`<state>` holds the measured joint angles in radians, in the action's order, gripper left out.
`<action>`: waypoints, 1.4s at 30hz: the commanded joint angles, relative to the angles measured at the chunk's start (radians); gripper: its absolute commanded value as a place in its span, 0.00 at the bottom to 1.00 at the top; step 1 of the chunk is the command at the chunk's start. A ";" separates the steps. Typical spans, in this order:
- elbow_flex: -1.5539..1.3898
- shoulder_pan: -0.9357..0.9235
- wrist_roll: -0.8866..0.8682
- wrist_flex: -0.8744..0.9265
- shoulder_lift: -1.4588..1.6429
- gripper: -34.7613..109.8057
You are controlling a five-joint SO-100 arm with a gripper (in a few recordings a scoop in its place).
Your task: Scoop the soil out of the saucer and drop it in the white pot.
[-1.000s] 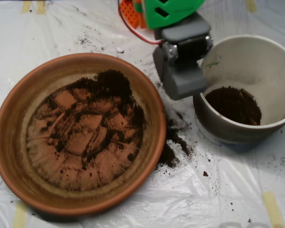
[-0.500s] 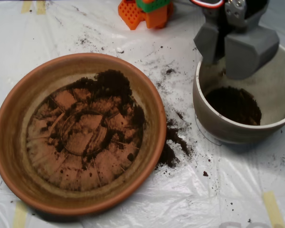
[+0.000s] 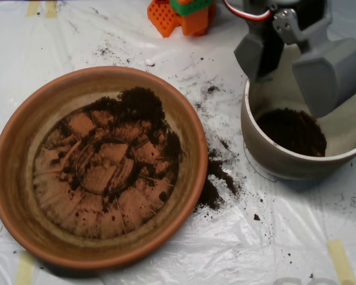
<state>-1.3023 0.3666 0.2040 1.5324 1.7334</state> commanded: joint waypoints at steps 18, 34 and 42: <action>-0.448 -0.609 0.018 -0.201 0.196 0.49; -0.517 -0.758 0.417 -0.368 -0.163 0.48; -0.446 -0.680 0.561 -0.348 -0.301 0.52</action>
<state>-1.8239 -0.3313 0.7210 1.1720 1.4128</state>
